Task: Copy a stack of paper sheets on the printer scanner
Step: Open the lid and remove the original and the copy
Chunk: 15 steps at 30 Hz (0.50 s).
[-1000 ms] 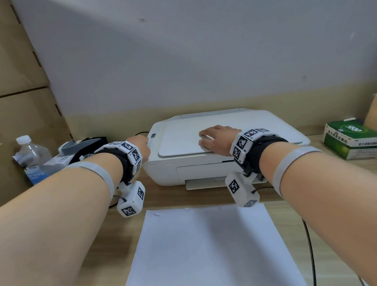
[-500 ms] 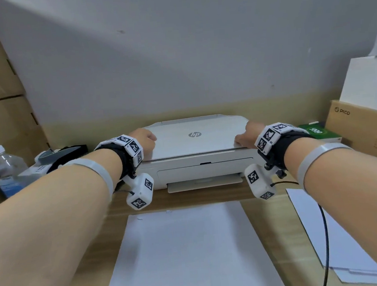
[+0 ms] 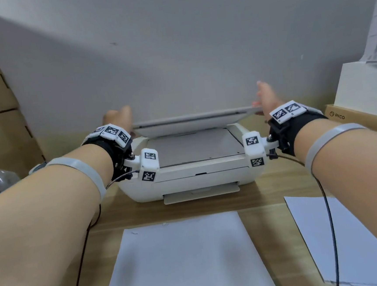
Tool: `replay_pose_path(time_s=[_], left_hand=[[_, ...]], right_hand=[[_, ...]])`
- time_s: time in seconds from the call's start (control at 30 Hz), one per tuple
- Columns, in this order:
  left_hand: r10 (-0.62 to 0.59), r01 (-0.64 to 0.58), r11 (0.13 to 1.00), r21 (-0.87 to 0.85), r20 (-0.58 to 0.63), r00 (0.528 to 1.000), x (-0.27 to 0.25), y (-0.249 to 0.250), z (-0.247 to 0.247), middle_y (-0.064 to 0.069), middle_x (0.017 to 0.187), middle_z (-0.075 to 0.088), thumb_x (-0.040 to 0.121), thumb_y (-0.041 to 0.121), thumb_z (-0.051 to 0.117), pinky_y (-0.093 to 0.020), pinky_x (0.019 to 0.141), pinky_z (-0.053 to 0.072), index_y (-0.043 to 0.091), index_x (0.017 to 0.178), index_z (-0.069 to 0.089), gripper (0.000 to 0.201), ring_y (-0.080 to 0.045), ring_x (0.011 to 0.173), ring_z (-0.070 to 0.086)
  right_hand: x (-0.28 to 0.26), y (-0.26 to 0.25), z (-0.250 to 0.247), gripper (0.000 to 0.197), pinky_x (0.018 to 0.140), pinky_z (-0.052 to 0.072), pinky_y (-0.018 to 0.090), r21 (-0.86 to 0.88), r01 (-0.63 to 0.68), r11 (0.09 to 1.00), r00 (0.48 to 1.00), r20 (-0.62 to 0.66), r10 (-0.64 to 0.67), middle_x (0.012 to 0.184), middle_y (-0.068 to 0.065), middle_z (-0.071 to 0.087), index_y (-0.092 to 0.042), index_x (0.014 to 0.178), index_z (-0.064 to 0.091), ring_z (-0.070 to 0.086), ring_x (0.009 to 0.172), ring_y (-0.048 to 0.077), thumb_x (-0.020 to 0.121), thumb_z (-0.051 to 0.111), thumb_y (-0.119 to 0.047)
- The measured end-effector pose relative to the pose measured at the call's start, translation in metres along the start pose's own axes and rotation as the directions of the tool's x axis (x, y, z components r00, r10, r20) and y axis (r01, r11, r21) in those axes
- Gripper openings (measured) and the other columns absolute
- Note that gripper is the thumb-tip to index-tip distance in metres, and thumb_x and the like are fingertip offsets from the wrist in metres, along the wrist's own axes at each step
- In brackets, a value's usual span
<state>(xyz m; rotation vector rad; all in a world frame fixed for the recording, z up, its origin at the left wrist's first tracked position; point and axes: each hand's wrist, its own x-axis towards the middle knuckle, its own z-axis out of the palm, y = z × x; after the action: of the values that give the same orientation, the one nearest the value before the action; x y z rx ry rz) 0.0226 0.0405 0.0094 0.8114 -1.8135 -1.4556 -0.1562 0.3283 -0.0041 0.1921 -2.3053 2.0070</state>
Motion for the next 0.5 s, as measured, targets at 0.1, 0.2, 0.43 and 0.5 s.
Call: replay_pose_path(time_s=[0.1, 0.2, 0.43, 0.5], left_hand=[[0.025, -0.033, 0.991, -0.133, -0.058, 0.998, 0.016, 0.010, 0.010, -0.008, 0.104, 0.059, 0.087, 0.063, 0.038, -0.042, 0.096, 0.051, 0.011, 0.127, 0.053, 0.068, -0.029, 0.095, 0.060], [0.038, -0.053, 0.981, -0.188, -0.082, 0.996, 0.075, -0.001, 0.022, -0.017, 0.128, 0.061, 0.052, 0.094, 0.023, -0.050, 0.104, 0.043, 0.016, 0.129, 0.054, 0.114, -0.036, 0.117, 0.059], [0.048, -0.047, 0.991, -0.128, -0.001, 0.999, 0.125, -0.001, 0.039, -0.002, 0.129, 0.062, 0.053, 0.096, 0.024, -0.050, 0.109, 0.035, 0.021, 0.132, 0.057, 0.114, -0.026, 0.120, 0.056], [0.043, -0.041, 0.993, -0.113, 0.015, 0.999, 0.114, 0.004, 0.043, -0.003, 0.128, 0.062, 0.068, 0.088, 0.024, -0.050, 0.106, 0.038, 0.020, 0.132, 0.057, 0.100, -0.027, 0.117, 0.057]], right_hand=[[0.020, -0.016, 0.005, 0.065, 0.097, 0.042, 0.046, 0.105, 0.039, 0.994, 0.997, -0.072, -0.031, 0.114, 0.009, 0.062, -0.010, 0.124, 0.055, 0.061, 0.102, 0.029, 0.090, 0.031, -0.060], [0.043, -0.023, 0.014, 0.061, 0.105, 0.039, 0.050, 0.132, 0.053, 0.990, 0.996, -0.078, -0.043, 0.126, 0.013, 0.060, -0.010, 0.116, 0.054, 0.059, 0.112, 0.032, 0.091, 0.027, -0.060], [0.074, -0.011, 0.035, 0.067, 0.090, 0.039, 0.044, 0.053, -0.096, 0.994, 0.983, 0.160, 0.086, 0.128, -0.003, 0.057, -0.029, 0.132, 0.051, 0.053, 0.113, 0.023, 0.086, 0.028, -0.073], [0.090, -0.005, 0.040, 0.083, 0.101, 0.036, 0.052, 0.000, -0.152, 0.988, 0.968, 0.202, 0.149, 0.143, -0.004, 0.049, -0.028, 0.145, 0.040, 0.048, 0.123, 0.026, 0.080, 0.030, -0.079]])
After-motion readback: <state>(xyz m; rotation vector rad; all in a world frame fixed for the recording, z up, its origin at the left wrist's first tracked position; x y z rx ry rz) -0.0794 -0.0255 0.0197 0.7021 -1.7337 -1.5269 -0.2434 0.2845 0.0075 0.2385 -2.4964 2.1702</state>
